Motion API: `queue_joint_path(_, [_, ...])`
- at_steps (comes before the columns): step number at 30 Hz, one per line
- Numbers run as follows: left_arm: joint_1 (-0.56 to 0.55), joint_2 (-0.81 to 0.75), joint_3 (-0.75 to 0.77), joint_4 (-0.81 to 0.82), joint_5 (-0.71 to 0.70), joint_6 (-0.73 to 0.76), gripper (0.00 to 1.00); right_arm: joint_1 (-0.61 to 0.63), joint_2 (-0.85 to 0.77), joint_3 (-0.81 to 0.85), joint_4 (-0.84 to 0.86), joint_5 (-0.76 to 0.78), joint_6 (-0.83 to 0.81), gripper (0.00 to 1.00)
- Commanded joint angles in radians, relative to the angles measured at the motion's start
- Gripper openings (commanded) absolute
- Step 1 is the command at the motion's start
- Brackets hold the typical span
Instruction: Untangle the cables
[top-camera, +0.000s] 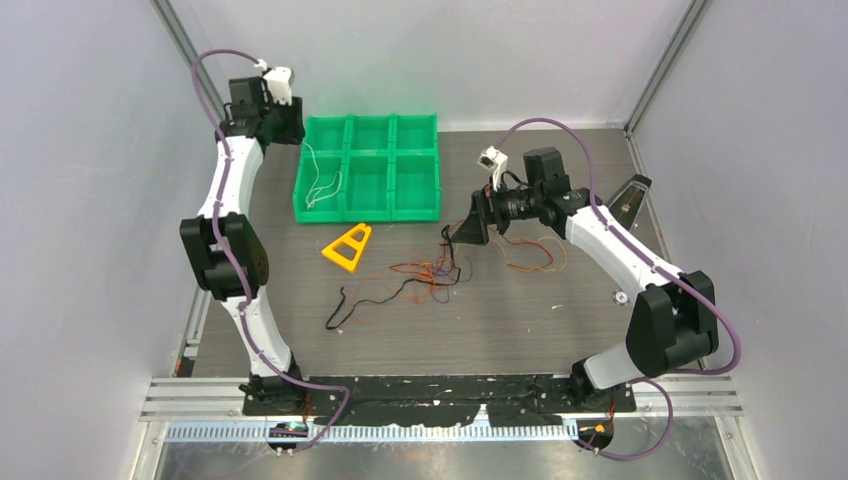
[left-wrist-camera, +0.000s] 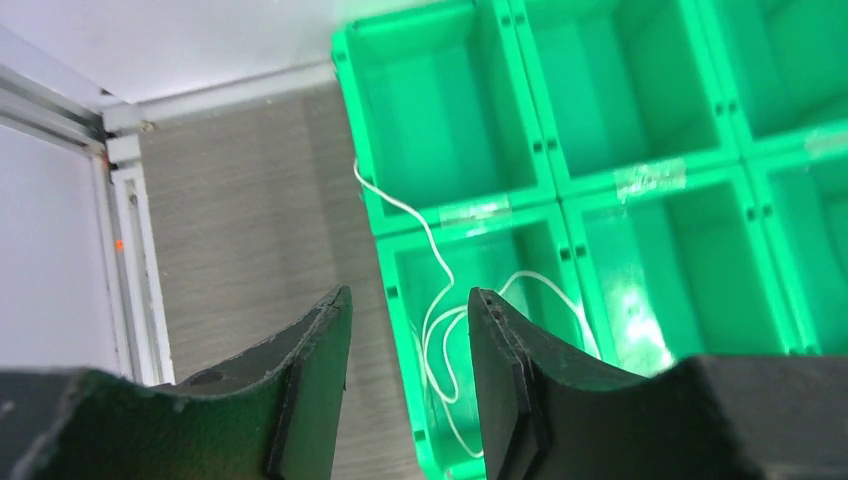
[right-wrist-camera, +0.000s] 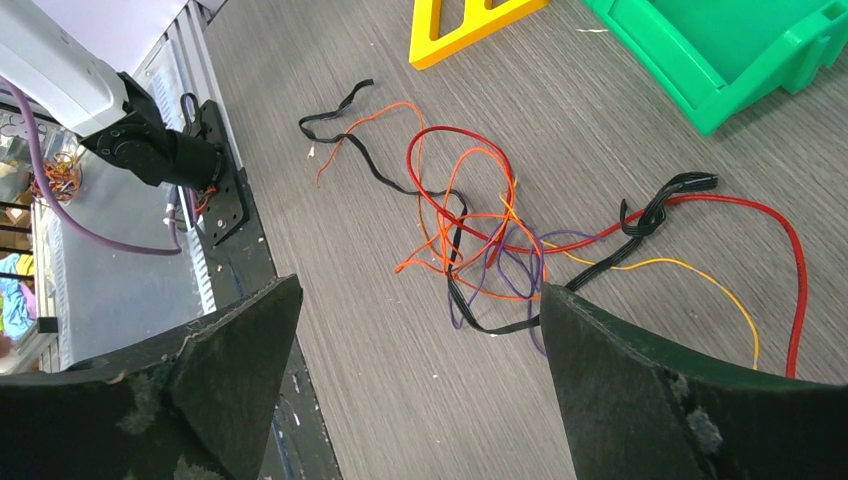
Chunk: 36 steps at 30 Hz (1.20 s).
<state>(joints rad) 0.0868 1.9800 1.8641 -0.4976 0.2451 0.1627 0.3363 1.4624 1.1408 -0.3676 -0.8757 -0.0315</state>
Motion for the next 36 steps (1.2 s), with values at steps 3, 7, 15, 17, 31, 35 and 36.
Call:
queue_joint_path(3, [-0.01, 0.089, 0.092, 0.019, -0.091, -0.209, 0.46, -0.003, 0.001, 0.046, 0.024, -0.015, 0.001, 0.95])
queue_joint_path(7, [-0.023, 0.11, 0.087, 0.03, -0.15, -0.312, 0.45, -0.003, 0.006, 0.044, 0.024, -0.01, -0.002, 0.95])
queue_joint_path(15, [-0.032, 0.164, 0.086, 0.074, -0.198, -0.405, 0.45, -0.003, 0.032, 0.042, 0.024, -0.014, 0.002, 0.95])
queue_joint_path(17, [-0.032, 0.194, 0.118, 0.066, -0.207, -0.422, 0.44, -0.003, 0.037, 0.042, 0.024, -0.014, 0.002, 0.95])
queue_joint_path(31, [-0.033, 0.338, 0.269, 0.083, -0.143, -0.529, 0.26, -0.004, 0.046, 0.055, -0.005, 0.005, -0.013, 0.95])
queue_joint_path(35, [-0.033, 0.306, 0.232, 0.125, -0.13, -0.519, 0.0, -0.004, 0.046, 0.055, -0.011, 0.007, -0.014, 0.95])
queue_joint_path(36, [-0.033, 0.283, 0.202, 0.145, -0.121, -0.519, 0.0, -0.004, 0.047, 0.056, -0.011, 0.006, -0.014, 0.95])
